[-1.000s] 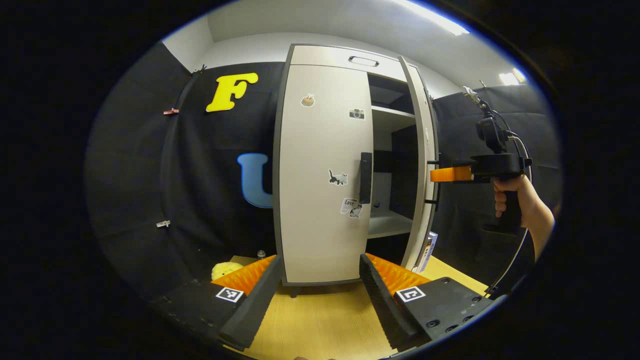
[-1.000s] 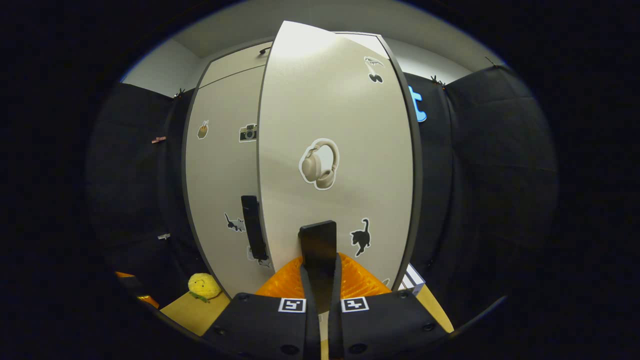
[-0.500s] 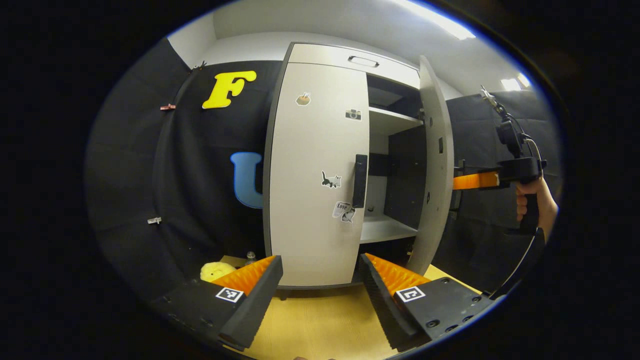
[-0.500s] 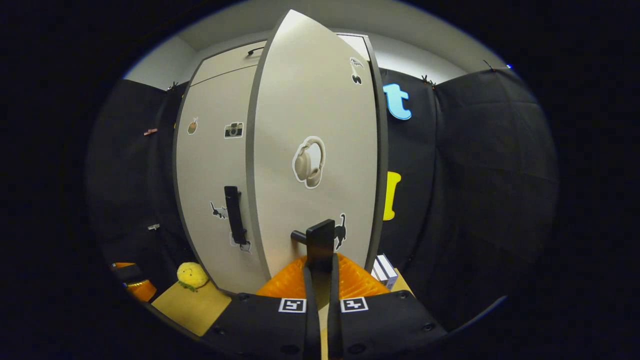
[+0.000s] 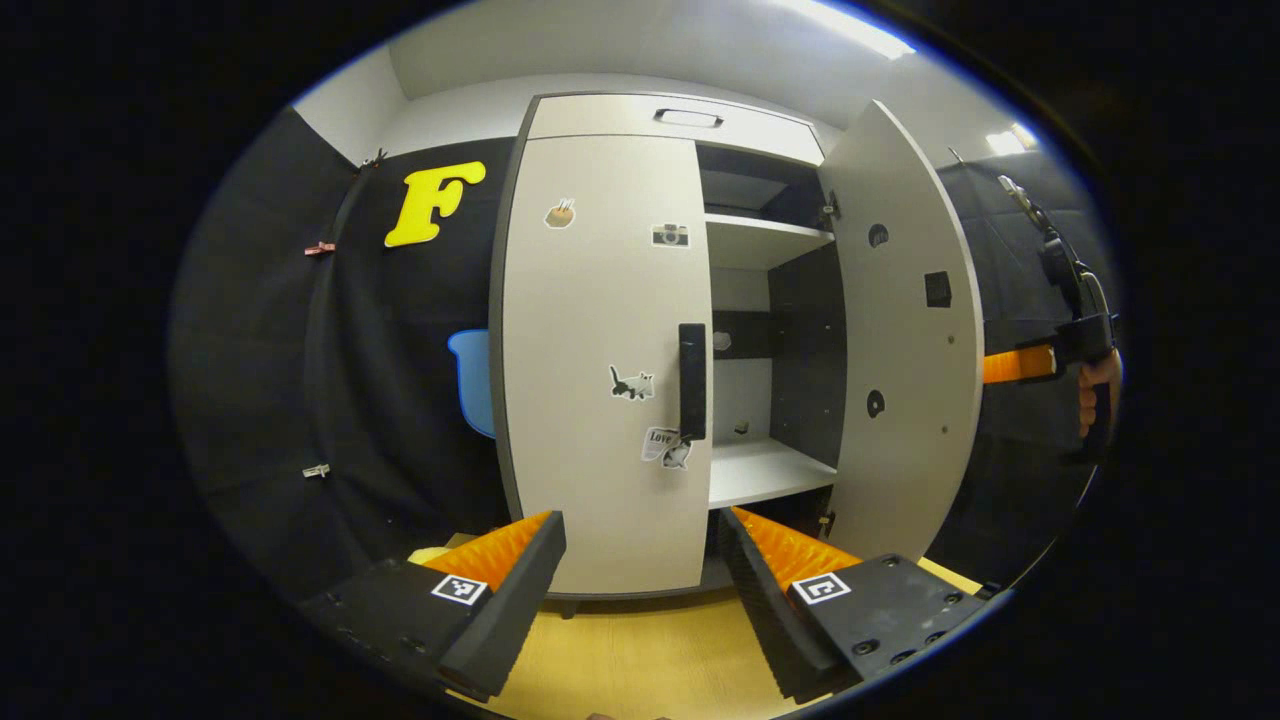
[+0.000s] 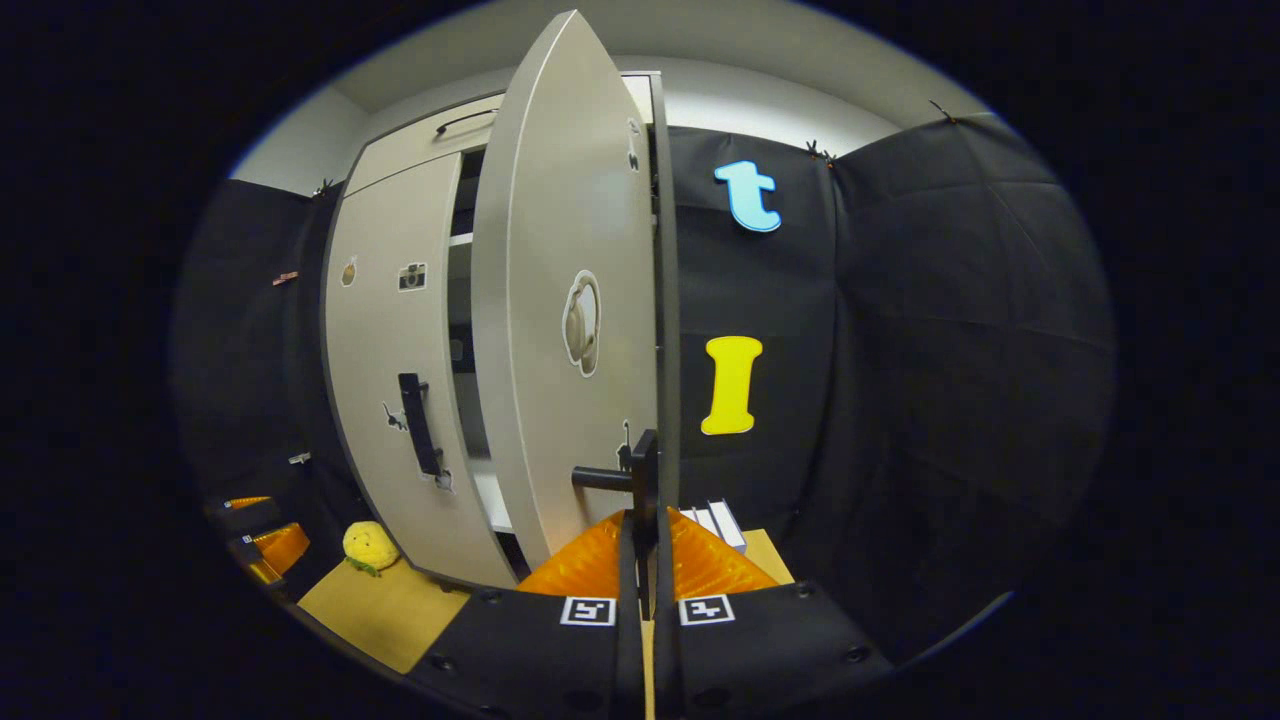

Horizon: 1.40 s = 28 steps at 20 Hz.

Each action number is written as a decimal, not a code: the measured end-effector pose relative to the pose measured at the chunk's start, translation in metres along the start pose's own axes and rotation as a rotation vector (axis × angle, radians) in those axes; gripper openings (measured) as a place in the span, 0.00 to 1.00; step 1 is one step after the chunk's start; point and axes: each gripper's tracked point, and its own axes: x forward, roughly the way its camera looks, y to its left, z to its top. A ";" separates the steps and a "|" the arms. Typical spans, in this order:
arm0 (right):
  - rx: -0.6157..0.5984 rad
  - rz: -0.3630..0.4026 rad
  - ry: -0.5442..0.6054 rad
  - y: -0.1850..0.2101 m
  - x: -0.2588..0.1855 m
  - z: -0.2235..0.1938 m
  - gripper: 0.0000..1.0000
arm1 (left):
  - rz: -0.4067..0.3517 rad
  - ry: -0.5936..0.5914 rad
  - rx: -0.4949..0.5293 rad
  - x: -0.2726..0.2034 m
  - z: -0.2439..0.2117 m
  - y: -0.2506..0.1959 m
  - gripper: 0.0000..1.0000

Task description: Open the right door of the double-door shoe cabinet with the right hand, and open the left door with the left hand.

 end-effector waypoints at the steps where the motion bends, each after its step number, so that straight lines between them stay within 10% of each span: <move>1: 0.002 -0.021 -0.007 -0.016 0.000 0.000 0.08 | 0.000 0.001 -0.002 0.002 0.000 -0.007 0.95; 5: 0.168 0.092 0.016 -0.021 -0.003 -0.001 0.06 | -0.003 0.019 -0.005 0.008 -0.003 -0.039 0.95; 16: 0.040 0.056 0.010 -0.014 -0.051 -0.028 0.05 | -0.091 0.026 -0.028 0.012 -0.001 -0.066 0.95; 28: -0.095 0.156 -0.015 0.142 -0.080 -0.052 0.06 | -0.164 0.005 -0.041 0.018 -0.009 0.007 0.95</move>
